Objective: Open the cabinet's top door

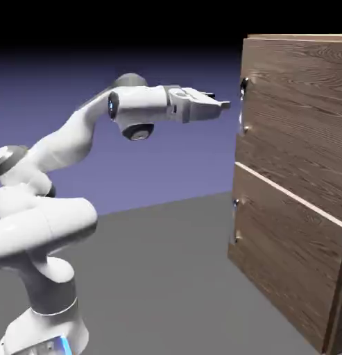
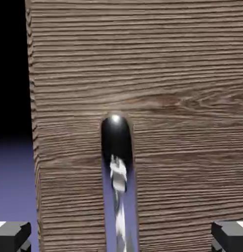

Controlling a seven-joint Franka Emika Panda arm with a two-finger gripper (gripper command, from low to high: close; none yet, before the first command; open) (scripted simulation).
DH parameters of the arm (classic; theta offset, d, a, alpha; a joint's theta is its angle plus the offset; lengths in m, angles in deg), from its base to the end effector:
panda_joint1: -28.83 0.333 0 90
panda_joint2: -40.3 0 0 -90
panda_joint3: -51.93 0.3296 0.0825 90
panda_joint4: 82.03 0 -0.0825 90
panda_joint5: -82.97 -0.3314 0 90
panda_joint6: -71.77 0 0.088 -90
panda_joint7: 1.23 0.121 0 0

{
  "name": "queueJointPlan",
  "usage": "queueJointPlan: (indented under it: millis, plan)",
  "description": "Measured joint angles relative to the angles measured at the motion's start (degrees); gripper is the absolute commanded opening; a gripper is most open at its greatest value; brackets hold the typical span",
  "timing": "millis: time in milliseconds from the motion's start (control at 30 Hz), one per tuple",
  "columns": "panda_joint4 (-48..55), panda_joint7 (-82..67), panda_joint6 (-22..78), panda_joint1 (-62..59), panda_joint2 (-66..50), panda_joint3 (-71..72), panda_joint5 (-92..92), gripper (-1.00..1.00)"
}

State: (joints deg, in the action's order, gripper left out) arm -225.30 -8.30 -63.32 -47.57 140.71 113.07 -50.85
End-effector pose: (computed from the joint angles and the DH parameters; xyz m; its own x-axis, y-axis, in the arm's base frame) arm 0.3796 0.1338 0.5305 -0.0318 -0.7112 0.7022 -0.0342 -0.7014 -0.7120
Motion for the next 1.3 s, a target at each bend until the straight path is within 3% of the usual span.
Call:
queueJointPlan:
  millis: [200, 233, 333, 733, 1000, 1300]
  plan:
    - [7.7, 0.6, 0.9, -9.1, 0.4, 1.9, -5.1, 0.00]
    - [7.8, 0.6, 0.9, -9.2, 0.4, 1.9, -5.1, -1.00]
    - [5.7, -0.9, 2.8, -8.0, 0.4, 1.3, -5.9, -1.00]
    - [-16.4, -14.1, 31.4, 0.2, 0.6, -10.0, -6.5, -1.00]
    - [-23.9, -20.7, 51.4, -3.6, -2.9, -20.8, -0.3, -1.00]
    - [-25.0, -31.8, 73.8, -12.9, -15.4, -33.6, 13.3, -1.00]
